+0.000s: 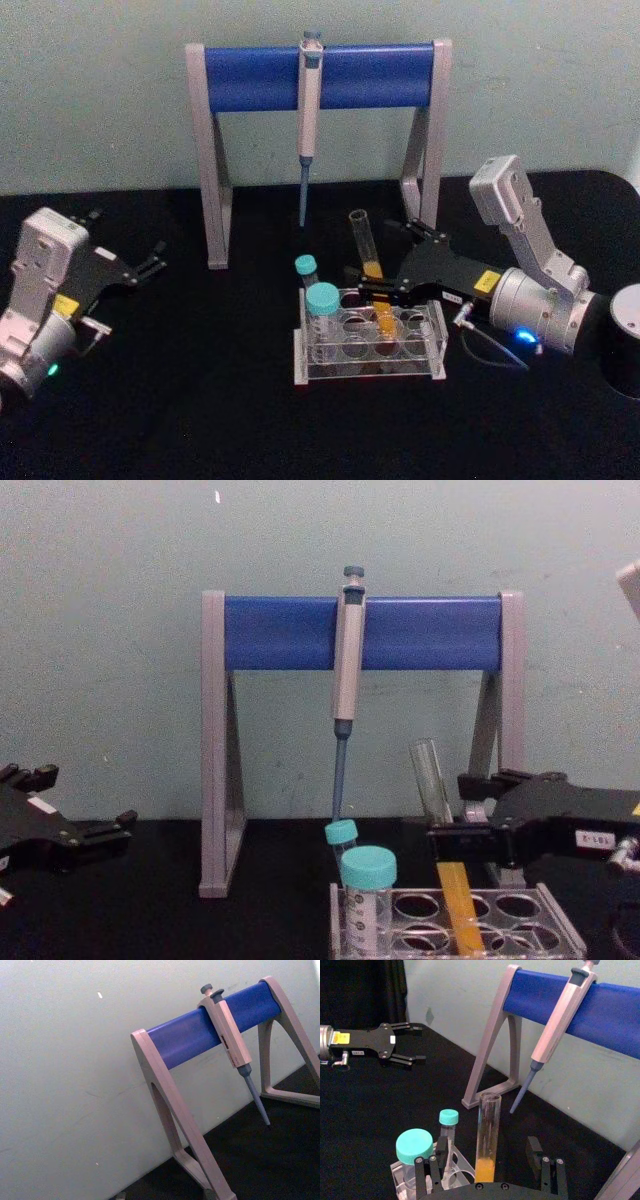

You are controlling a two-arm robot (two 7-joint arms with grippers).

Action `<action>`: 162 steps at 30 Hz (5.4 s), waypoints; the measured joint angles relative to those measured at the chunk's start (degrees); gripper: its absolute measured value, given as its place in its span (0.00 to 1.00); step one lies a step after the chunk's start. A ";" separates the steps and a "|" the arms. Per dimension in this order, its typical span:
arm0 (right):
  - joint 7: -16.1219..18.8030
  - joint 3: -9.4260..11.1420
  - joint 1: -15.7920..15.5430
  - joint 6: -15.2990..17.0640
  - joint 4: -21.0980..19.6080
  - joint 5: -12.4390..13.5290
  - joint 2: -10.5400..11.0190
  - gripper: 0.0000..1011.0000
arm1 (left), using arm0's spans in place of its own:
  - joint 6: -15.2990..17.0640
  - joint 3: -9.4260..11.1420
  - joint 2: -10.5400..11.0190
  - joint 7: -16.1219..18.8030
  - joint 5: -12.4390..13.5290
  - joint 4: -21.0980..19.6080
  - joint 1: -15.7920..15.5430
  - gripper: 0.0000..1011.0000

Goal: Pick up the test tube from the test tube rack, shake it, then place it back into the test tube rack.

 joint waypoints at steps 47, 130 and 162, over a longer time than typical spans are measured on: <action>0.41 -0.10 -0.03 0.96 0.10 0.90 0.22 0.51 | 0.00 0.00 0.00 0.00 0.00 0.00 0.00 0.99; 10.91 7.48 -5.92 -20.61 -2.63 15.48 2.72 0.20 | 0.00 0.00 0.00 0.00 0.00 0.00 0.00 0.99; 20.61 6.69 -7.20 -20.27 -3.57 22.50 11.06 0.20 | 0.00 0.00 0.00 0.00 0.00 0.00 0.00 0.99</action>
